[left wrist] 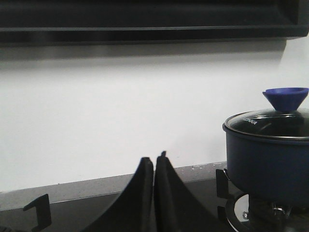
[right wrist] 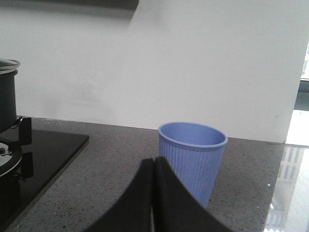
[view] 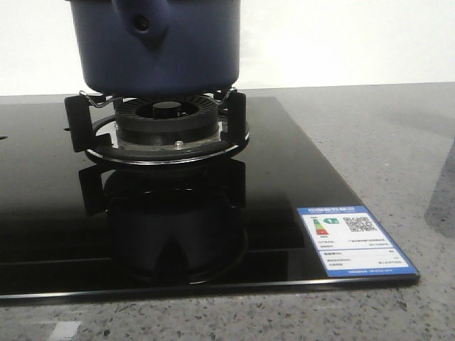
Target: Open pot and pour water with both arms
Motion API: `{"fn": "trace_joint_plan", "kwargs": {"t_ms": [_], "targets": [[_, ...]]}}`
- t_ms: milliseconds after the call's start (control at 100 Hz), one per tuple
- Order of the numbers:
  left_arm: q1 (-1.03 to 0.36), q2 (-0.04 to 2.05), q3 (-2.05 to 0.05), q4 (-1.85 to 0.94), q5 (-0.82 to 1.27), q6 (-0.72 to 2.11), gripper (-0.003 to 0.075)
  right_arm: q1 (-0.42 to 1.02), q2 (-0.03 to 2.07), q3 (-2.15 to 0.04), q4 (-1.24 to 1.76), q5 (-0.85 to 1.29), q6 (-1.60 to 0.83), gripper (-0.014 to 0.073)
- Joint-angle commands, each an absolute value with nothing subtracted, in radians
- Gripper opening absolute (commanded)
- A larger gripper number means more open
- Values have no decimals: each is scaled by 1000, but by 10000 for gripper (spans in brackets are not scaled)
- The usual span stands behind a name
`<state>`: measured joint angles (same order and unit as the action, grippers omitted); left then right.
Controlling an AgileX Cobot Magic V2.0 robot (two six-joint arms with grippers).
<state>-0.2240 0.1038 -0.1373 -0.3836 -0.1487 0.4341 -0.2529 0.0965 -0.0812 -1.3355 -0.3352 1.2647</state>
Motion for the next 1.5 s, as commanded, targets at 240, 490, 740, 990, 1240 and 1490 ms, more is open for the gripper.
{"fn": "trace_joint_plan", "kwargs": {"t_ms": [240,490,740,990,1240,1490], "targets": [[-72,28,-66,-14,19,0,-20,-252,108,-108,-1322,-341,1258,-70],[7,-34,10,-13,55,-52,-20,-252,110,-108,-1322,-341,1258,-70],[17,-34,10,-14,52,-52,-20,-252,110,-108,-1322,-339,1258,-70],[17,-34,10,-14,52,-52,-20,-252,110,-108,-1322,-339,1258,-70],[17,-34,10,-14,52,-52,-20,-252,110,-108,-1322,-339,1258,-70],[17,-34,10,-14,52,-52,-20,-252,110,-108,-1324,-336,1258,-70]]}}
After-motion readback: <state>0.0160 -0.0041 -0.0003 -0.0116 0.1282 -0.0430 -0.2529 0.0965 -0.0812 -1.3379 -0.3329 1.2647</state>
